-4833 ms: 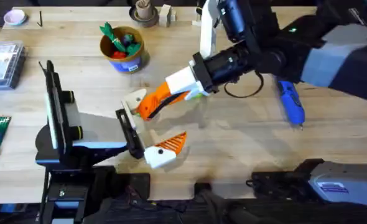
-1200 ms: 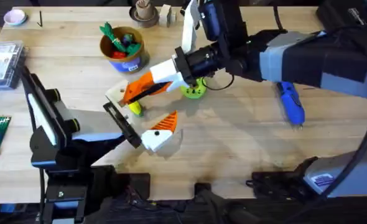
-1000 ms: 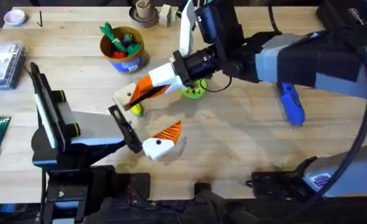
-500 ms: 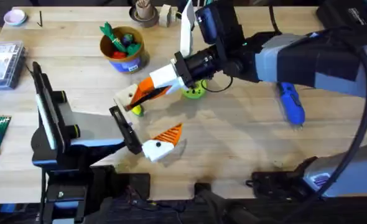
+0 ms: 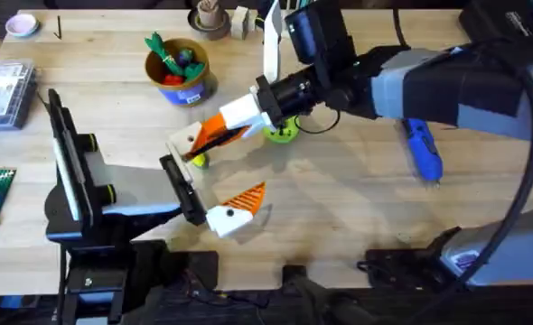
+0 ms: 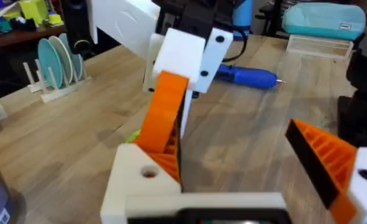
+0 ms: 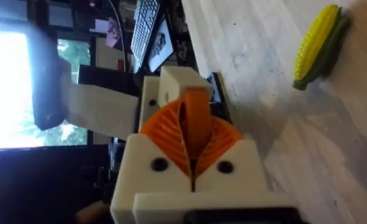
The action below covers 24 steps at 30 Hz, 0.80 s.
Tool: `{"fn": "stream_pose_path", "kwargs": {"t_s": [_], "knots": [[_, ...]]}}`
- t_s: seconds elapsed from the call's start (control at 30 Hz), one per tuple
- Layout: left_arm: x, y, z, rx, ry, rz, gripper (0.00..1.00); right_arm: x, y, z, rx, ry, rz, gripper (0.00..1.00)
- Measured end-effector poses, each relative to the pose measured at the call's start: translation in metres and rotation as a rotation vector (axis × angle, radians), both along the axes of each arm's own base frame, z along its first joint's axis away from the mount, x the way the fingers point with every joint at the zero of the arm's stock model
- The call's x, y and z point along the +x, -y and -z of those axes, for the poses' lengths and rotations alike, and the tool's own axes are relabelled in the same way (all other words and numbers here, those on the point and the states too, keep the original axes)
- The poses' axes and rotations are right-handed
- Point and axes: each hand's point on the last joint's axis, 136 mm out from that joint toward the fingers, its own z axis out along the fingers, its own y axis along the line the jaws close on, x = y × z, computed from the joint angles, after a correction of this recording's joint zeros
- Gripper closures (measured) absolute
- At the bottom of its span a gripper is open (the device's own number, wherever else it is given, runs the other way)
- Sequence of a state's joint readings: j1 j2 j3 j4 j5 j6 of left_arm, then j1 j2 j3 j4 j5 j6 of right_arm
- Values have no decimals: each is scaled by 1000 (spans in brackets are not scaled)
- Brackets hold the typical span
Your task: Pick up the gripper from the table and insert it into the empty holder that is missing its gripper. Then pick up a screw, insert it into the mounting hole, and use the screwdriver to tighten it. Finally, clean up the table by picking up the vegetable and placing it into the bucket.
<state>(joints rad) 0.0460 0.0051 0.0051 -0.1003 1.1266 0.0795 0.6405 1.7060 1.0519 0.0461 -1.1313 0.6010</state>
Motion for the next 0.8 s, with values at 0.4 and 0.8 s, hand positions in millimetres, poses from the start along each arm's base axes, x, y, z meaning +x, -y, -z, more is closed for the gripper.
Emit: {"fn": "stream_pose_path", "kwargs": {"t_s": [0.4,0.8], "knots": [[-16,8,-3,6,43,105,8,-17,3,-6,56,-64,-99,645],[-41,18,-5,-3,57,256,8,-32,7,-18,116,-99,-188,221]]}}
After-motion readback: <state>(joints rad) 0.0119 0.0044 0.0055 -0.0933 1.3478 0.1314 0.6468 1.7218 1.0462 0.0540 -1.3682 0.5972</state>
